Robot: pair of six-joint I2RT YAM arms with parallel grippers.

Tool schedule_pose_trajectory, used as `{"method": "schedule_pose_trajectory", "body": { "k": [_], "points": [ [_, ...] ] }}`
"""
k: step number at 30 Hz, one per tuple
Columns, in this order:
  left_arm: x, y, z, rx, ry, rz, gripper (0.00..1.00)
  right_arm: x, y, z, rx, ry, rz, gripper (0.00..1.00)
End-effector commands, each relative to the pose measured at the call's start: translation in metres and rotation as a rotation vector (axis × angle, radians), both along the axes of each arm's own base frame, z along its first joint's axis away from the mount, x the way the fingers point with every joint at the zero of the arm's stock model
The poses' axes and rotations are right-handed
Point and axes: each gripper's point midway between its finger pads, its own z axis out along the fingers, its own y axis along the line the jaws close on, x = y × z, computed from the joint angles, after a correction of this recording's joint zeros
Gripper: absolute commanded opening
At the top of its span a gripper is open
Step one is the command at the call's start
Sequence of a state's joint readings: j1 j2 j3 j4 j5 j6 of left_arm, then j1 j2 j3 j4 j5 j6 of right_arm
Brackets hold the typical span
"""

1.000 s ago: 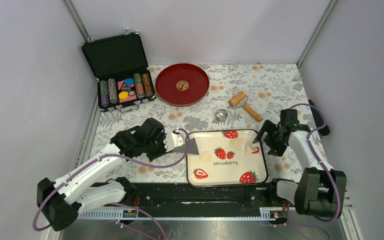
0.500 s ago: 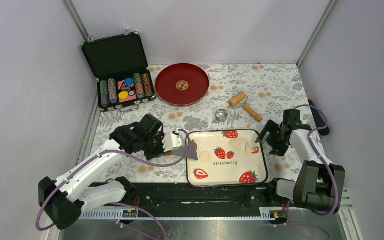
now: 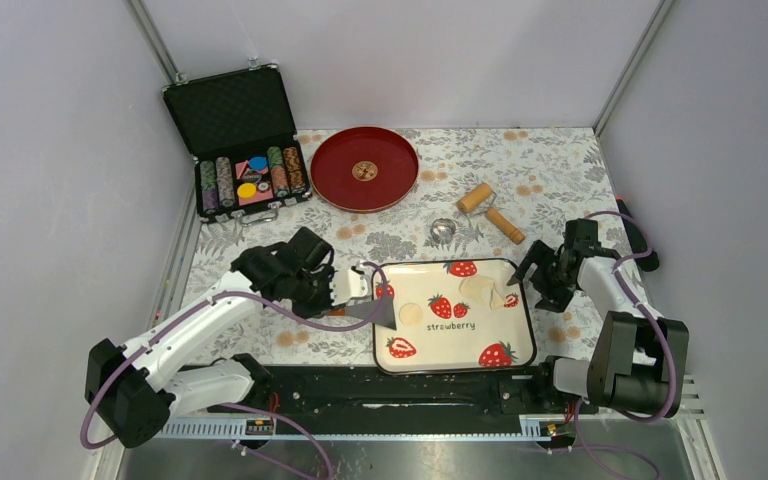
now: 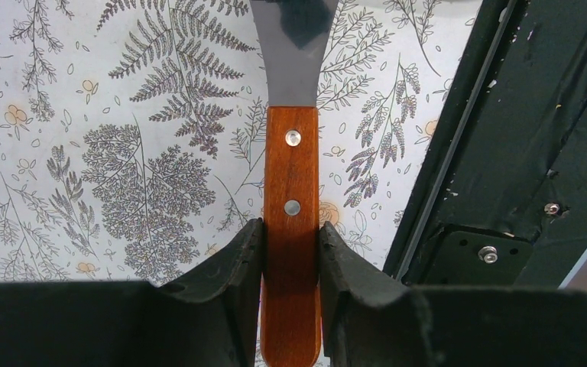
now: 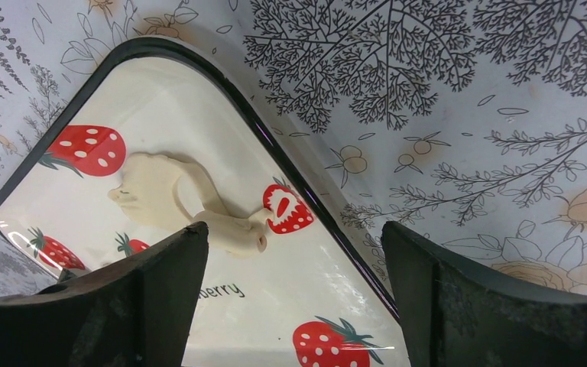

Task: Roll out the dumpling wrappers from the dough

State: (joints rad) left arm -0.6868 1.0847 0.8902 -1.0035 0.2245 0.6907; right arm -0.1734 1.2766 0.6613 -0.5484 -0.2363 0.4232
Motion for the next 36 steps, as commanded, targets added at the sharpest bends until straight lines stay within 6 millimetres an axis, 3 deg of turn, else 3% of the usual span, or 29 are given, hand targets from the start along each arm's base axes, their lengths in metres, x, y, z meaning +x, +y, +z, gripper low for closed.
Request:
{"method": "schedule_pose_trajectory", "body": {
  "k": [1, 36],
  "points": [
    [0.006, -0.011, 0.010, -0.043, -0.027, -0.044, 0.00, 0.002, 0.003, 0.000, 0.024, -0.011, 0.007, 0.90],
    [0.002, -0.016, -0.010, 0.025, 0.101, -0.057, 0.00, 0.004, 0.008, -0.001, 0.055, -0.013, 0.018, 0.90]
  ]
}}
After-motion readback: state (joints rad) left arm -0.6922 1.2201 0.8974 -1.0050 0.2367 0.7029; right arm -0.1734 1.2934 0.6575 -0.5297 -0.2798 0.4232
